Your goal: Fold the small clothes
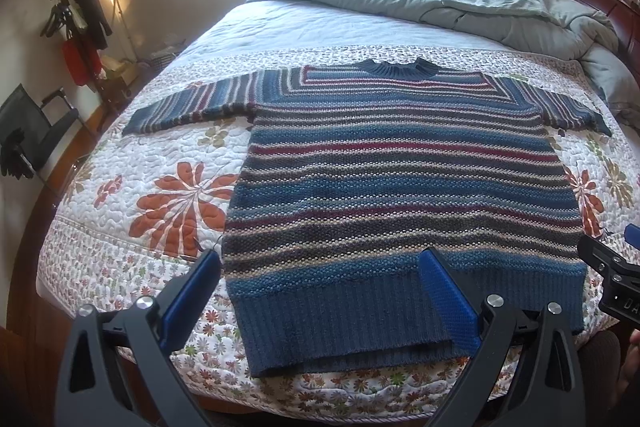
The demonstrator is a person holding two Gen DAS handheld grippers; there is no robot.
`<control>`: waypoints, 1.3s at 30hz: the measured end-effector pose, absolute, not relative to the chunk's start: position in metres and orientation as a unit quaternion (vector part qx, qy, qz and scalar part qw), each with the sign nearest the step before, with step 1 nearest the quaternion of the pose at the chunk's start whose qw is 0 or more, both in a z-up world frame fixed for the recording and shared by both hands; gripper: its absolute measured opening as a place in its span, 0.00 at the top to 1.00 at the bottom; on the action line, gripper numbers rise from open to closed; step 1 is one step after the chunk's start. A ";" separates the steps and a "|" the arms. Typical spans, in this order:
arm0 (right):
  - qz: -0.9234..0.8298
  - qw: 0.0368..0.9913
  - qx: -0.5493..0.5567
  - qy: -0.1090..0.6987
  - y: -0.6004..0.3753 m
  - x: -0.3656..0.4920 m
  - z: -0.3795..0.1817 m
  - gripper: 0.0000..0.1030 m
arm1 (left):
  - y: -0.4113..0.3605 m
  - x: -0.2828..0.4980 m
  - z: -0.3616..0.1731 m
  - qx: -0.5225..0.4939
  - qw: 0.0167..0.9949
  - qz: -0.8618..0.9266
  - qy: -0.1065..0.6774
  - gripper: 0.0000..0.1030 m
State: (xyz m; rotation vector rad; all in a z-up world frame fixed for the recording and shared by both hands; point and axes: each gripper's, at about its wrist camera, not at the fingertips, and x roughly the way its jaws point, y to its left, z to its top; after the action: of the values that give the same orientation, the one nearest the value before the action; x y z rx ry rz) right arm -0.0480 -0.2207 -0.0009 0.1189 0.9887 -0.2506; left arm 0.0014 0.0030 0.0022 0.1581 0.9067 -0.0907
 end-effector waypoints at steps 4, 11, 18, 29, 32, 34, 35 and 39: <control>-0.120 0.870 0.057 0.474 -0.222 -0.048 -0.003 0.03 | 0.003 0.001 0.002 0.077 0.895 -0.044 0.437 0.04; -0.119 0.870 0.057 0.476 -0.222 -0.047 -0.004 0.03 | 0.003 0.003 0.000 0.078 0.895 -0.044 0.438 0.04; -0.119 0.869 0.057 0.477 -0.224 -0.046 -0.007 0.03 | 0.003 0.005 -0.005 0.079 0.894 -0.044 0.439 0.04; -0.118 0.868 0.057 0.478 -0.226 -0.045 -0.009 0.03 | 0.002 0.007 -0.006 0.081 0.894 -0.045 0.439 0.04; -0.118 0.868 0.057 0.478 -0.227 -0.045 -0.009 0.03 | 0.002 0.007 -0.006 0.081 0.894 -0.045 0.439 0.04; -0.119 0.868 0.057 0.478 -0.226 -0.044 -0.009 0.03 | 0.002 0.007 -0.006 0.082 0.893 -0.045 0.439 0.04; -0.119 0.868 0.056 0.479 -0.226 -0.044 -0.009 0.03 | 0.002 0.007 -0.006 0.082 0.893 -0.045 0.440 0.04; -0.118 0.868 0.056 0.479 -0.226 -0.044 -0.009 0.03 | 0.002 0.007 -0.006 0.082 0.894 -0.045 0.439 0.04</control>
State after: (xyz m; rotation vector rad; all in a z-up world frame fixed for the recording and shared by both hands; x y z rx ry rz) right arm -0.0443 -0.2258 -0.0086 0.1180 1.0020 -0.2479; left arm 0.0074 0.0023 -0.0057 0.1691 0.9111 -0.0940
